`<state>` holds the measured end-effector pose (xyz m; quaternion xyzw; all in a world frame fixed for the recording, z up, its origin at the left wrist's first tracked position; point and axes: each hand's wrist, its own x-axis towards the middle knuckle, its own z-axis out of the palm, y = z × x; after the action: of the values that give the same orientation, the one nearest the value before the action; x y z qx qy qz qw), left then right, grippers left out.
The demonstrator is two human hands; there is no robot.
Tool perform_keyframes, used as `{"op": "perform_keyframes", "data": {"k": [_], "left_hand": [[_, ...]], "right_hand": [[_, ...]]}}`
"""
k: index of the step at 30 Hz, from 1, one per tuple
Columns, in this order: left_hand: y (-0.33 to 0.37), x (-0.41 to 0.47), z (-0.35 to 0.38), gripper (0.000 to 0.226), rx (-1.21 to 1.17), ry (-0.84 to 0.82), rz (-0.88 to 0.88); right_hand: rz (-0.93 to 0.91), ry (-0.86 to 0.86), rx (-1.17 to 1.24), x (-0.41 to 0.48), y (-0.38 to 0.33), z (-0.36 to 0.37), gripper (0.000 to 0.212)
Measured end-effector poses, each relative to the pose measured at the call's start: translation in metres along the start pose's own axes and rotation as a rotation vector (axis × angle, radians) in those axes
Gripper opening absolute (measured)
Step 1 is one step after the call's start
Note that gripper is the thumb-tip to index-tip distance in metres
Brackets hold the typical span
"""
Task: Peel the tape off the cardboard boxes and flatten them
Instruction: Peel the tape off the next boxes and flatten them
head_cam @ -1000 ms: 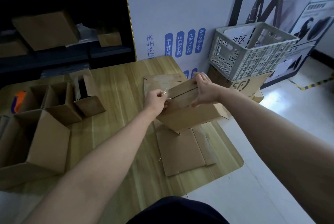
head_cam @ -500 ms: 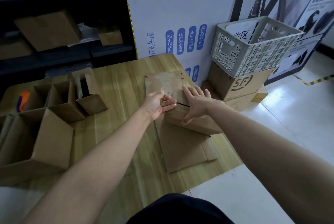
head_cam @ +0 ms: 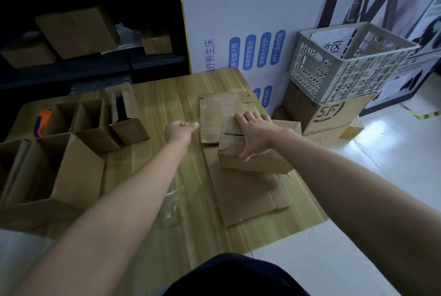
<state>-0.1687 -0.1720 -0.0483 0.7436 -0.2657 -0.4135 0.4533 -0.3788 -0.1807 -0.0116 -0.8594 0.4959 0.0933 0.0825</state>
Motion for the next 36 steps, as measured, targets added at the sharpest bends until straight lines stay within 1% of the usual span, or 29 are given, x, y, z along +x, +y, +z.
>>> {"op": "perform_keyframes", "data": {"k": [2,3,5,6,9,11,12,13,15,16,18,20,21,24,25,27,31,33,36], "left_hand": [[-0.004,-0.001,0.002,0.027,0.25,0.077,0.227],[-0.005,-0.005,0.005,0.023,0.32,0.076,0.34],[-0.009,-0.011,0.013,0.017,0.408,0.005,0.505],[-0.013,-0.013,0.017,0.018,0.432,-0.053,0.546],[-0.019,-0.021,0.024,0.022,0.459,-0.226,0.535],[-0.017,-0.023,0.022,0.017,0.429,-0.338,0.479],[-0.016,-0.022,0.02,0.013,0.416,-0.412,0.438],[-0.013,-0.023,0.016,0.014,0.414,-0.5,0.392],[-0.012,-0.023,0.014,0.033,0.458,-0.657,0.27],[-0.013,-0.025,0.014,0.04,0.505,-0.673,0.237],[-0.021,-0.026,0.018,0.047,0.608,-0.572,0.253],[-0.03,-0.024,0.022,0.046,0.636,-0.483,0.275],[-0.033,-0.023,0.023,0.04,0.615,-0.47,0.283],[-0.028,-0.018,0.021,0.011,0.544,-0.478,0.318],[-0.026,-0.016,0.02,0.01,0.502,-0.476,0.31],[-0.025,-0.011,0.018,0.019,0.427,-0.426,0.269],[-0.035,0.013,-0.002,0.013,0.345,-0.213,0.202],[-0.043,0.027,-0.024,0.015,0.237,-0.099,0.14],[-0.053,0.039,-0.055,0.013,0.123,-0.003,0.093]], "right_hand": [[-0.001,-0.015,0.015,0.002,-0.003,0.002,0.123],[0.0,-0.017,0.025,0.003,-0.006,0.004,0.122],[0.01,-0.027,0.047,0.004,-0.011,0.009,0.122],[0.015,-0.03,0.051,0.005,-0.013,0.011,0.122],[0.022,-0.039,0.046,0.005,-0.015,0.017,0.123],[0.033,-0.047,0.054,0.006,-0.013,0.018,0.123],[0.04,-0.057,0.06,0.006,-0.011,0.019,0.123],[0.048,-0.072,0.062,0.005,-0.01,0.021,0.124],[0.067,-0.112,0.067,0.003,-0.01,0.028,0.125],[0.07,-0.123,0.065,0.002,-0.012,0.034,0.125],[0.052,-0.119,0.053,0.0,-0.02,0.047,0.125],[0.039,-0.115,0.06,0.0,-0.023,0.051,0.125],[0.037,-0.116,0.066,0.0,-0.023,0.051,0.125],[0.037,-0.119,0.072,0.002,-0.02,0.046,0.124],[0.035,-0.116,0.071,0.003,-0.02,0.043,0.124],[0.024,-0.109,0.074,0.004,-0.02,0.038,0.123],[0.049,-0.101,0.092,0.003,-0.008,0.024,0.124],[0.085,-0.098,0.075,0.0,0.002,0.016,0.124],[0.131,-0.073,0.004,-0.001,0.011,0.003,0.123]]}}
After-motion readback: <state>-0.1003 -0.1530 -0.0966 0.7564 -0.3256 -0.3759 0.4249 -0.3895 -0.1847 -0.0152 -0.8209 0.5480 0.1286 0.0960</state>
